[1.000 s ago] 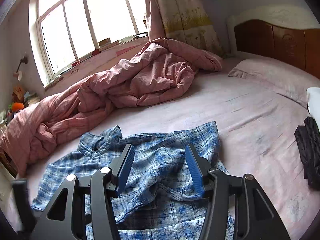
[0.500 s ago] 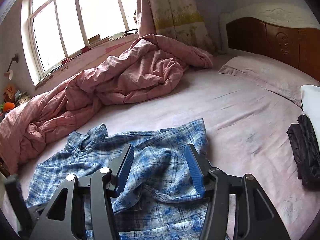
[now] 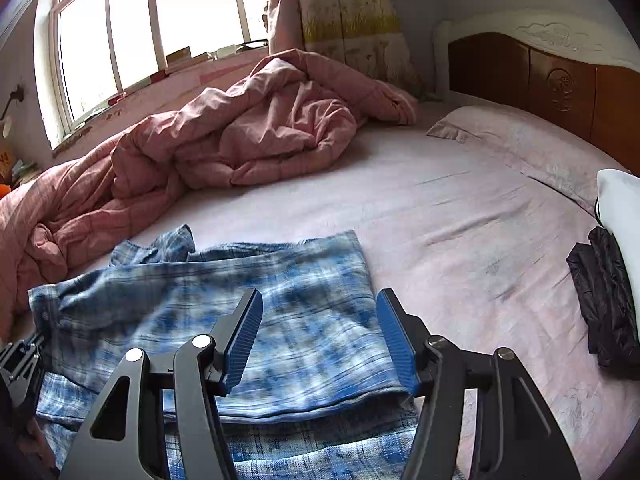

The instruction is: Fold large clothes

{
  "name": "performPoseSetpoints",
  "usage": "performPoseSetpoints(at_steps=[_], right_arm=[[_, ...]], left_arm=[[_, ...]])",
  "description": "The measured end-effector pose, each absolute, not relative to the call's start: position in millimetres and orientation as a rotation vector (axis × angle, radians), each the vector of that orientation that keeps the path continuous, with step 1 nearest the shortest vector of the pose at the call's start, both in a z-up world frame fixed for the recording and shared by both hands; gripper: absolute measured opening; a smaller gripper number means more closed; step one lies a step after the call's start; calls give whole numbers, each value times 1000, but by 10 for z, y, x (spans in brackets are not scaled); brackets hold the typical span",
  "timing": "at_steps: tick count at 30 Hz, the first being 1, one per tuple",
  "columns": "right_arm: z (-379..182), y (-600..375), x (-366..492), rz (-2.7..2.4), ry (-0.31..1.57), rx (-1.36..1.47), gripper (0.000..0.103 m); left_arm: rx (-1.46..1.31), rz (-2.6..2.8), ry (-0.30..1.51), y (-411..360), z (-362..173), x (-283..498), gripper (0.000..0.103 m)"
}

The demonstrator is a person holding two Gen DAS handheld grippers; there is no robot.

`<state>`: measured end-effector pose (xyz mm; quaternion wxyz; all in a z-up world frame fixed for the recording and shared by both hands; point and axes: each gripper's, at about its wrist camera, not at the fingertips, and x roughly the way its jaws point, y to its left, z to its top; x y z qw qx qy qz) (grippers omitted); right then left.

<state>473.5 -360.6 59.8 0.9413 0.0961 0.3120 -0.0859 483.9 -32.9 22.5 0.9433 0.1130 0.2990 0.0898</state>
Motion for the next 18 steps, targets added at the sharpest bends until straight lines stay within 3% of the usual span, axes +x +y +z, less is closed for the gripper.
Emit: performPoseSetpoints(at_steps=[18], right_arm=[[426, -3463, 4828, -172, 685, 119, 65]], left_arm=[[67, 304, 670, 299, 200, 4913, 4]])
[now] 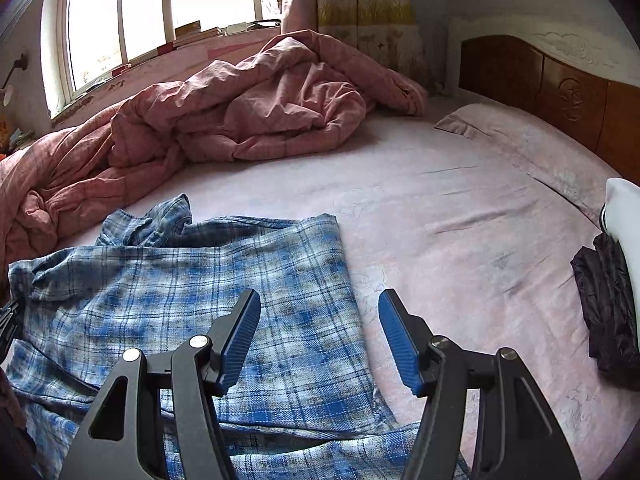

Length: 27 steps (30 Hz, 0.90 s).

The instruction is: Fold large clothes

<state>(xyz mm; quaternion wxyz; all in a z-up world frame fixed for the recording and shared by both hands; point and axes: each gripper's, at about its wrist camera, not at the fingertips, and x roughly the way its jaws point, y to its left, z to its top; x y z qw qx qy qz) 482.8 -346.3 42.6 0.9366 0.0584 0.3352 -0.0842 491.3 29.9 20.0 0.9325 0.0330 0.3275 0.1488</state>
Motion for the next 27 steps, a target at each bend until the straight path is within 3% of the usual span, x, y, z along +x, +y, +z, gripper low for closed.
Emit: performPoseSetpoints(at_steps=[10, 16, 22, 27], right_arm=[[447, -3422, 4814, -171, 676, 107, 66], [467, -3378, 4796, -165, 671, 94, 66], [543, -3310, 4615, -133, 639, 80, 66], [720, -3236, 4442, -60, 599, 120, 66]], left_arm=[[45, 337, 682, 351, 197, 4920, 18], [37, 283, 605, 301, 418, 4785, 48], [49, 226, 534, 168, 720, 4578, 57], [49, 176, 421, 29, 1105, 4220, 73]])
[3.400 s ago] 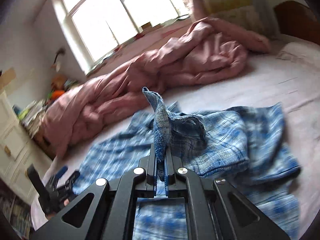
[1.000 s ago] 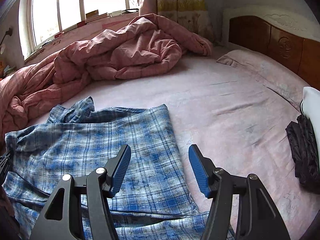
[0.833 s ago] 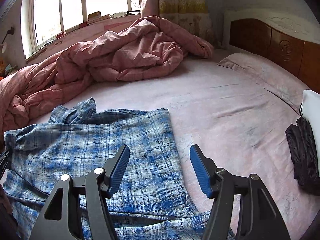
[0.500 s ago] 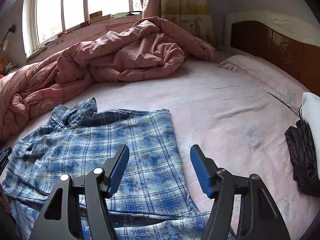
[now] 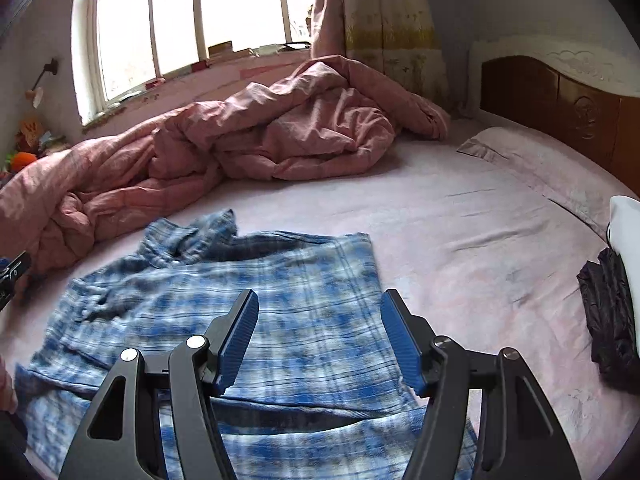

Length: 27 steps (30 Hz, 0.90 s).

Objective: Fold large clothes
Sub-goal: 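Withdraw both open grippers above the folded shirt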

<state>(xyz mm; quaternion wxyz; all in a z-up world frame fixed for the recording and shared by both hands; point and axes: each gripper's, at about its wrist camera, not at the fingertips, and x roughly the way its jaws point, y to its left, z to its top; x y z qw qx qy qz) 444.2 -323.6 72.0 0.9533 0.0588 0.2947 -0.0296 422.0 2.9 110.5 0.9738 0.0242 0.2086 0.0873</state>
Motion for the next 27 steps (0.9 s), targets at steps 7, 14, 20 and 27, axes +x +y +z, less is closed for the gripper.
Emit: performPoseSetpoints(at_steps=[7, 14, 20, 27], right_arm=[[1070, -3069, 4059, -26, 514, 132, 66], [1533, -2832, 3252, 27, 421, 134, 66], [1633, -2710, 2620, 58, 398, 108, 69], [1307, -2669, 2159, 96, 446, 70, 69]], left_arm=[[67, 81, 292, -180, 1589, 3364, 89], [189, 70, 148, -347, 1920, 2353, 102], [153, 68, 107, -145, 1858, 1684, 102], [123, 45, 191, 122, 1463, 1474, 102]])
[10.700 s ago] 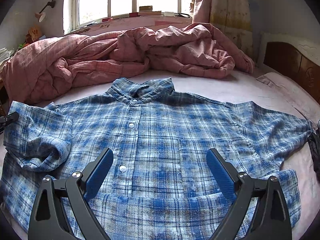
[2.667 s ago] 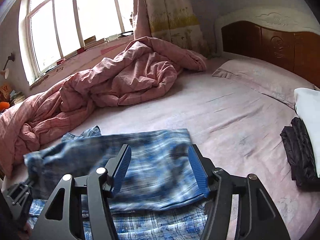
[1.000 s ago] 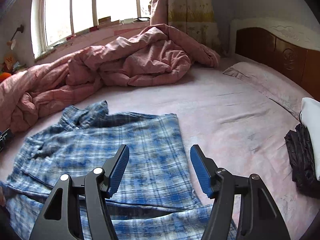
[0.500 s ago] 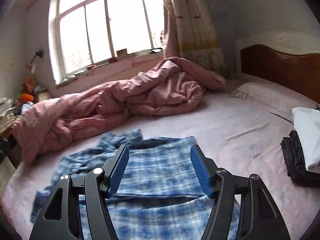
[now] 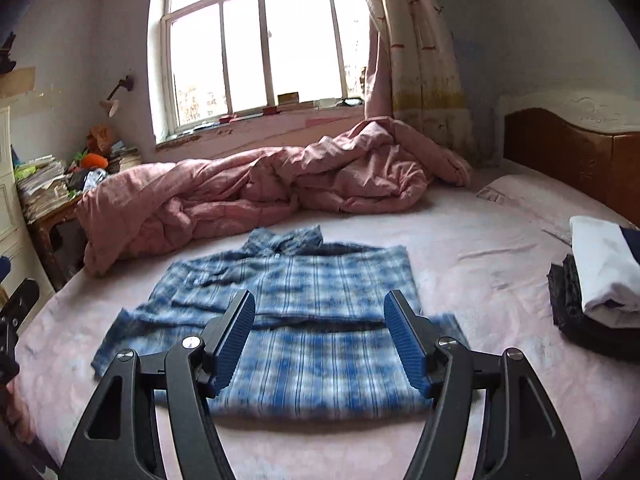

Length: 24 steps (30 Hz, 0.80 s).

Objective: Fold large clothes
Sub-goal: 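Withdraw both open grippers above the folded shirt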

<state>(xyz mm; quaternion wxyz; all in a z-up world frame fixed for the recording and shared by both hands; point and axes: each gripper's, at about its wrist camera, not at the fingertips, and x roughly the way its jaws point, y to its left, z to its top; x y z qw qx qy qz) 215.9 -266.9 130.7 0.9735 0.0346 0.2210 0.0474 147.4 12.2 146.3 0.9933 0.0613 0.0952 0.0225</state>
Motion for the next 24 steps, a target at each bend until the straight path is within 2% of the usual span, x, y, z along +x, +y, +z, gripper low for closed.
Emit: performPoseSetpoints(at_steps=[6, 14, 21, 24], right_arm=[[813, -2665, 2211, 91, 551, 16, 69], [134, -2321, 2531, 179, 724, -194, 69], [-194, -1943, 2528, 247, 776, -380, 69], [-301, -1809, 2607, 243, 796, -456, 69]], left_arm=[[79, 40, 307, 324, 944, 1657, 102], [167, 23, 436, 245, 378, 1915, 102], [277, -55, 647, -3, -69, 2196, 102], [352, -26, 675, -143, -193, 2286, 102]])
